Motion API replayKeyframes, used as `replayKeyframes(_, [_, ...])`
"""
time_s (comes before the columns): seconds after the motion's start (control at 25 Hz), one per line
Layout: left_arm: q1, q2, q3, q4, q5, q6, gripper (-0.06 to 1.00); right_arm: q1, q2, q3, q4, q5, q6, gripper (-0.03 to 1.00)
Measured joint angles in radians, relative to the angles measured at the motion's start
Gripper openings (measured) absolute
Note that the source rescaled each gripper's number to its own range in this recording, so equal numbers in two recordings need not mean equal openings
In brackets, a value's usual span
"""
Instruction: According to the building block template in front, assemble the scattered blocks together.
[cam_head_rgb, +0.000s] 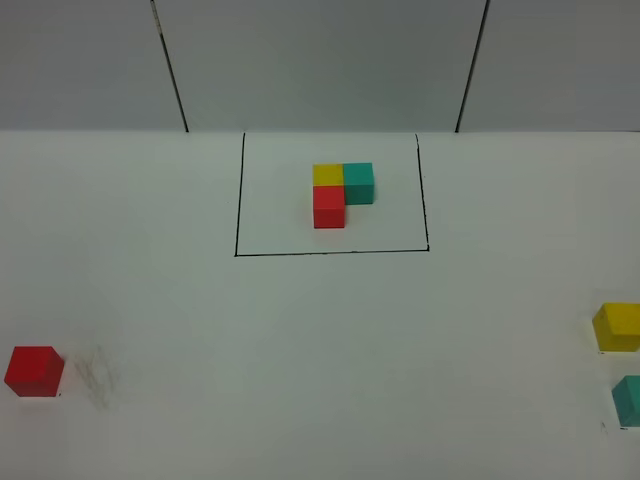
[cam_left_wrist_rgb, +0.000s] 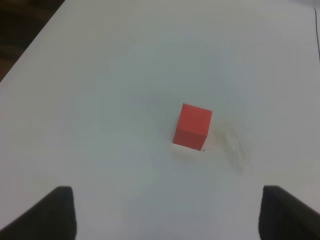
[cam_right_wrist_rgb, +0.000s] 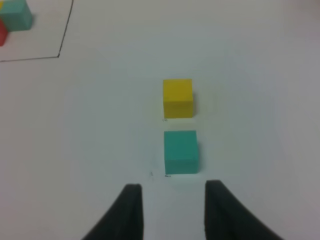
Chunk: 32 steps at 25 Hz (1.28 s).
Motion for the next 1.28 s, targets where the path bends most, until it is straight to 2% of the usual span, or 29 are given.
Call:
replayKeyframes(0.44, [0.0, 0.006, 0.0, 0.0, 0.0, 0.002, 0.76, 0.0, 0.0, 0.0, 0.0, 0.0, 0.0, 0.0])
replayKeyframes(0.56, [0.0, 0.07, -0.016, 0.0, 0.003, -0.029, 0.76, 0.0, 0.0, 0.0, 0.0, 0.0, 0.0, 0.0])
replayKeyframes(0.68, [0.0, 0.216, -0.065, 0.0, 0.002, -0.069, 0.76, 0.0, 0.0, 0.0, 0.0, 0.0, 0.0, 0.0])
replayKeyframes(0.96, [0.0, 0.619, -0.241, 0.0, -0.034, -0.078, 0.76, 0.0, 0.0, 0.0, 0.0, 0.0, 0.0, 0.0])
replayKeyframes(1.12, [0.0, 0.824, -0.315, -0.005, -0.081, -0.065, 0.76, 0.0, 0.0, 0.0, 0.0, 0.0, 0.0, 0.0])
replayKeyframes(1.28, [0.0, 0.988, -0.328, -0.047, -0.161, -0.032, 0.76, 0.0, 0.0, 0.0, 0.0, 0.0, 0.0, 0.0])
